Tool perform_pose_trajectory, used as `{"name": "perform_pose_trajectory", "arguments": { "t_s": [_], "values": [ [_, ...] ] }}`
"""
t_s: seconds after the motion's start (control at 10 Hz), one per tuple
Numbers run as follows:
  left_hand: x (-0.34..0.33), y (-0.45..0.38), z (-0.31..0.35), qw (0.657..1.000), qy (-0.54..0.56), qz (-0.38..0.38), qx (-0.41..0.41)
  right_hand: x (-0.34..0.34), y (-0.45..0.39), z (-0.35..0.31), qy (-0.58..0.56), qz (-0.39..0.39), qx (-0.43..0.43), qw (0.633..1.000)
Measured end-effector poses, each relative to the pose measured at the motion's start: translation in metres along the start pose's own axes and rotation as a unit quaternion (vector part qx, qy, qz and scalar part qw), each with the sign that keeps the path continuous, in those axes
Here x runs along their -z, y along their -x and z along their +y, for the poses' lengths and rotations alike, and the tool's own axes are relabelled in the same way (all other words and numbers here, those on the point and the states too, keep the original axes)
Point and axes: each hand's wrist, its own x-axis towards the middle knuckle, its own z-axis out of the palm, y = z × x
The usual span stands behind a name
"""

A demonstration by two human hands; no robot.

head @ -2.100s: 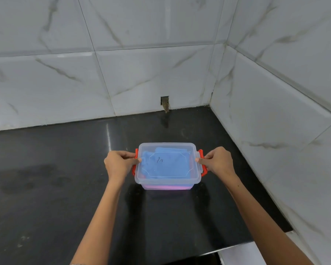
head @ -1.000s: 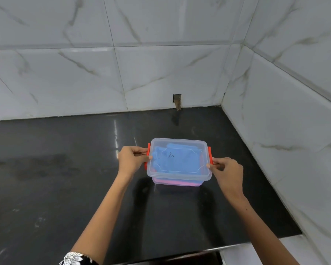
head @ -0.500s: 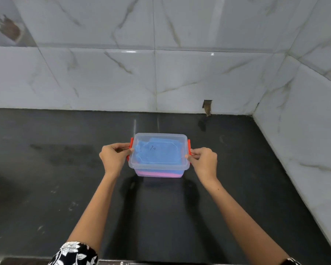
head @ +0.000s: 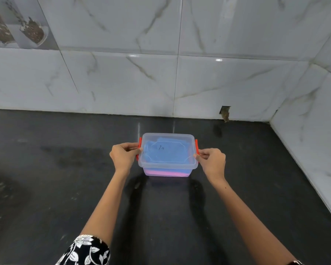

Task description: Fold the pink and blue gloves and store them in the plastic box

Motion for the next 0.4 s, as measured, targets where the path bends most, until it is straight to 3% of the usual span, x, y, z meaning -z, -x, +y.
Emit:
{"name": "perform_pose_trajectory", "arguments": {
  "t_s": [0.2,0.3,0.4],
  "values": [
    [0.0,0.003,0.002,0.999,-0.023,-0.003,-0.032,-0.004,0.004,-0.001,0.01,0.022,0.01,1.0],
    [0.002,0.008,0.005,0.991,-0.087,-0.02,-0.103,-0.007,0.01,0.001,0.04,0.029,0.022,0.999],
    [0.011,0.014,0.017,0.964,-0.201,-0.003,-0.173,-0.007,0.016,-0.005,0.116,0.084,0.055,0.988]
  ]
}}
